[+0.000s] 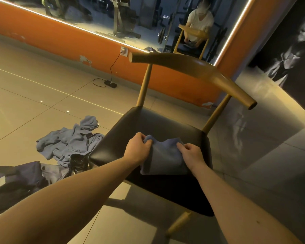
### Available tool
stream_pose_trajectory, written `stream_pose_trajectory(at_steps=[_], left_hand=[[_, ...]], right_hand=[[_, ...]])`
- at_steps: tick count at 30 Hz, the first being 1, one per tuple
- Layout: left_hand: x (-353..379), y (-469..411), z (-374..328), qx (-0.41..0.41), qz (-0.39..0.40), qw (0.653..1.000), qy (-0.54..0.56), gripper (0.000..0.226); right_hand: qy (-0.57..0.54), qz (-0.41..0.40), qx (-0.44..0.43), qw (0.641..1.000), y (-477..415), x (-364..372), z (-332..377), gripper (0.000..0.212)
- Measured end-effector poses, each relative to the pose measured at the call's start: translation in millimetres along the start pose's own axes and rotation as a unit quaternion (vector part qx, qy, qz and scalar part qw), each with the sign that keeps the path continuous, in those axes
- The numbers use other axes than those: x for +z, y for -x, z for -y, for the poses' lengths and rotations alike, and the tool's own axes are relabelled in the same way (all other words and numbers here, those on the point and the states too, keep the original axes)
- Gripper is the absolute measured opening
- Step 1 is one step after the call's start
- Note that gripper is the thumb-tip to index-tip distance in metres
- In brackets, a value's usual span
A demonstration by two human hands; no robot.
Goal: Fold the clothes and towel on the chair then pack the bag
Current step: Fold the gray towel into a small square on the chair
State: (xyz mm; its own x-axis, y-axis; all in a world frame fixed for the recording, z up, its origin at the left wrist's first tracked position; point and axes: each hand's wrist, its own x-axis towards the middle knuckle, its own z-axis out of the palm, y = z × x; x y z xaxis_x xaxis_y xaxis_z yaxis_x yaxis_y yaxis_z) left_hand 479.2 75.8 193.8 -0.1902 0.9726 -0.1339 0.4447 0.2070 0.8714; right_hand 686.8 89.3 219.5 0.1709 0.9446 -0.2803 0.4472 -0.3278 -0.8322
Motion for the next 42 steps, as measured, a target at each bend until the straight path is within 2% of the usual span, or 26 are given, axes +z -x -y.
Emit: stream_pose_trajectory(at_steps=[2, 6, 10, 12, 14, 16, 17, 18, 20, 21, 23, 26, 32, 35, 37, 39, 41, 42], left_hand=[[-0.2, -6.0, 5.8, -0.003, -0.017, 1.000, -0.026, 0.024], [-1.6, -12.9, 15.1, -0.012, -0.019, 0.994, -0.107, 0.024], [-1.7, -14.9, 15.3, -0.008, -0.024, 0.991, -0.134, 0.028], [-5.7, -14.7, 14.0, 0.034, -0.059, 0.989, -0.133, 0.035], [-7.4, -15.4, 12.9, 0.135, -0.076, 0.973, -0.171, 0.045], [-4.2, -14.9, 10.0, 0.222, -0.024, 0.941, -0.253, 0.051], [0.2, -15.9, 10.2, 0.237, 0.020, 0.927, -0.289, 0.054], [5.2, -17.7, 12.4, 0.235, 0.062, 0.916, -0.318, 0.058], [13.4, -23.1, 21.0, 0.210, 0.114, 0.906, -0.350, 0.062], [15.7, -25.1, 25.4, 0.199, 0.125, 0.903, -0.359, 0.063], [16.5, -27.4, 31.6, 0.195, 0.133, 0.899, -0.369, 0.064], [15.3, -25.3, 35.0, 0.209, 0.125, 0.899, -0.363, 0.062], [19.2, -15.8, 39.3, 0.224, 0.104, 0.887, -0.391, 0.063], [19.0, -13.1, 29.4, 0.213, 0.101, 0.881, -0.410, 0.060], [16.8, -10.6, 20.7, 0.208, 0.093, 0.875, -0.427, 0.055], [15.0, -5.6, 12.0, 0.175, 0.091, 0.889, -0.413, 0.051], [13.9, 1.8, 7.0, 0.138, 0.075, 0.906, -0.394, 0.045], [14.0, 6.1, 5.3, 0.118, 0.066, 0.914, -0.383, 0.042]], right_hand=[[0.051, -0.034, 0.016, 0.998, -10.7, 8.5, -5.1, 0.031], [0.201, -0.042, 0.043, 0.978, -24.5, 21.9, -16.9, 0.035], [0.253, -0.066, 0.041, 0.964, -32.9, 29.1, -18.1, 0.037], [0.254, -0.064, 0.050, 0.964, -36.0, 28.8, -18.6, 0.036], [0.248, -0.066, 0.059, 0.965, -37.8, 28.2, -19.4, 0.036], [0.243, -0.081, 0.058, 0.965, -33.5, 28.7, -14.2, 0.034], [0.247, -0.104, 0.045, 0.962, -28.8, 29.6, -10.7, 0.033], [0.258, -0.137, 0.016, 0.956, -22.4, 31.7, -7.4, 0.032], [0.300, -0.196, -0.102, 0.928, -8.1, 38.5, -6.5, 0.039], [0.328, -0.195, -0.168, 0.909, -0.5, 42.9, -7.6, 0.044], [0.401, -0.122, -0.238, 0.876, 6.8, 53.8, -13.4, 0.053], [0.463, -0.020, -0.197, 0.864, 2.9, 62.3, -27.6, 0.064], [0.496, -0.032, -0.192, 0.846, -0.4, 65.3, -41.7, 0.066], [0.518, 0.001, -0.170, 0.838, 0.0, 62.9, -31.2, 0.064], [0.499, -0.027, -0.162, 0.851, 7.9, 59.8, -26.4, 0.062], [0.417, -0.115, -0.134, 0.891, 26.9, 56.0, -23.3, 0.060], [0.319, -0.191, -0.069, 0.926, 50.2, 53.6, -26.9, 0.062], [0.279, -0.203, -0.030, 0.938, 61.2, 53.3, -30.5, 0.065]])
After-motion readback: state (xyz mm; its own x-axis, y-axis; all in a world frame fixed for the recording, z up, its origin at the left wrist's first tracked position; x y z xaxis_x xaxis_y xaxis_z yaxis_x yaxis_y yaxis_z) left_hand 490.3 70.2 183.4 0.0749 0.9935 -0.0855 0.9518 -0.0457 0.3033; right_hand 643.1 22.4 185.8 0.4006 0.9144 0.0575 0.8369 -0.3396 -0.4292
